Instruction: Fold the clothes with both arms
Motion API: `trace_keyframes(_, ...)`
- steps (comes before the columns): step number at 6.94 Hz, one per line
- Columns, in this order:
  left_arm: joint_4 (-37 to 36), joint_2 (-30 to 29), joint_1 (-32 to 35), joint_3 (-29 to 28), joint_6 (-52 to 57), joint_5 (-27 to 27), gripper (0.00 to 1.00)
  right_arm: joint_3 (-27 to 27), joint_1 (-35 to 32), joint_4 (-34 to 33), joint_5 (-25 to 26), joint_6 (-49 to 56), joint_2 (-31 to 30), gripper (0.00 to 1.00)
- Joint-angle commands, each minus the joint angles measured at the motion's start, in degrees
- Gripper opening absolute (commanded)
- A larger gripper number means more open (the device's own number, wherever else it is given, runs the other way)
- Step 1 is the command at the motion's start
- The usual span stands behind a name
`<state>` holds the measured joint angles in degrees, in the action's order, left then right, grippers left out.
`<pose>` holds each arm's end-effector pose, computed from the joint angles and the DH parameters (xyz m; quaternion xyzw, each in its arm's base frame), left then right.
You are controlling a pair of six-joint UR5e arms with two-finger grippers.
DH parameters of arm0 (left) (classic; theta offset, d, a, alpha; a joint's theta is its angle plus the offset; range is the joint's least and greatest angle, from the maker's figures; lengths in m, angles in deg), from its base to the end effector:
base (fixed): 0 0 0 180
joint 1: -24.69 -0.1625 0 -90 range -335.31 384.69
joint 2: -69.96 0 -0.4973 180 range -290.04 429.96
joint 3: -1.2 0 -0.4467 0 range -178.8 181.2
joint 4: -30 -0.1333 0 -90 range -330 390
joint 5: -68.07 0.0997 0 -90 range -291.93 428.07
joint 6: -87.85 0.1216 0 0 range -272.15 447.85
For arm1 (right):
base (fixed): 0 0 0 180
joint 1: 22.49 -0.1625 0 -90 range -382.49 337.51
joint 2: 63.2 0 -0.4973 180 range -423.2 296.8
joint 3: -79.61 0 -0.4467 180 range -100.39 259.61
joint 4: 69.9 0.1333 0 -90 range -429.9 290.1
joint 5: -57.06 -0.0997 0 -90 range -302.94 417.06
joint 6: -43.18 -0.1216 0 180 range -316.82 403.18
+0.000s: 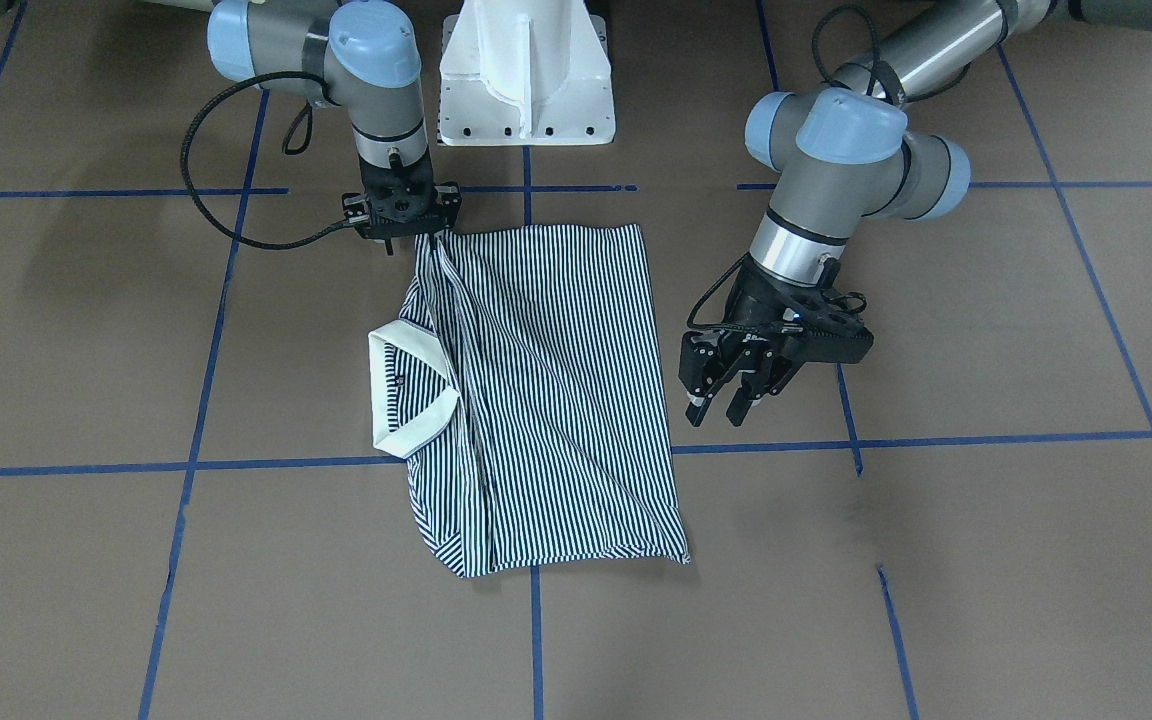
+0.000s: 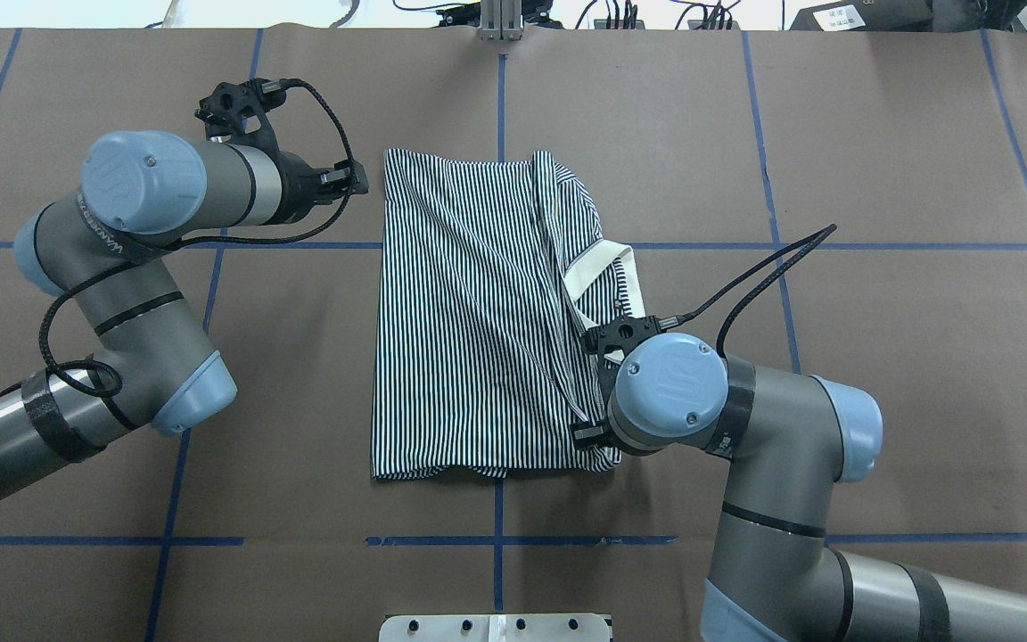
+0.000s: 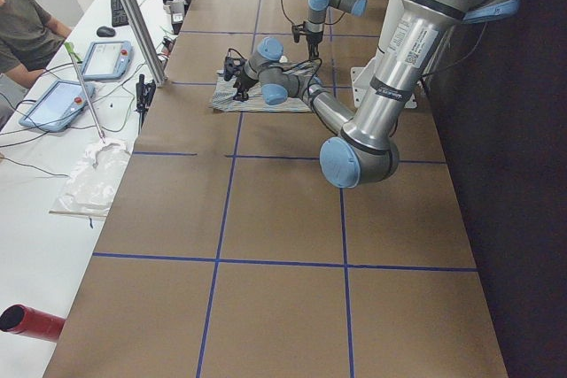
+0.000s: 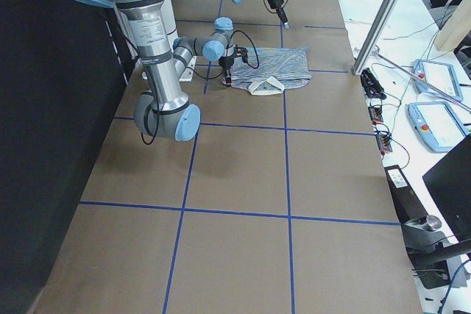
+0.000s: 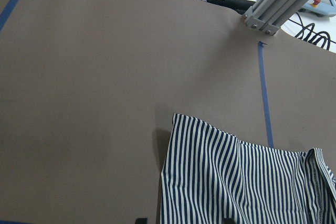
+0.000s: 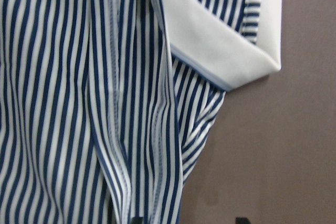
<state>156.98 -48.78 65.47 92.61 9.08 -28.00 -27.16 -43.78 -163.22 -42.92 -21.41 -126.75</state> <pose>0.5086 -0.5978 0.3293 0.2024 0.5156 -0.1839 0.8120 -0.6118 -0.3589 0.3298 0.0597 -0.3445 -0.0633 0.9348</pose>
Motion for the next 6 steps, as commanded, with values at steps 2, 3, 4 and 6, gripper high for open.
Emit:
trace_keyframes(2, -0.2, 0.2, 0.0, 2.2, -0.4, -0.2, 0.57, 12.8, -8.9, 0.2, 0.0, 5.2, 11.4, 1.0)
trace_keyframes(3, -1.3, 1.2, 0.0, 4.7, -0.4, -2.0, 0.57, 19.6, -10.9, 0.4, 0.0, 5.7, 16.5, 1.0)
trace_keyframes(4, -1.7, 2.9, 0.1, 7.9, -0.4, -2.5, 0.55, 25.0, -13.0, 0.7, 0.0, 7.9, 20.1, 1.0)
trace_keyframes(6, -1.9, 5.8, 0.1, 11.6, -0.3, -2.5, 0.54, 36.6, -14.8, 3.6, 0.0, 8.5, 26.8, 1.0)
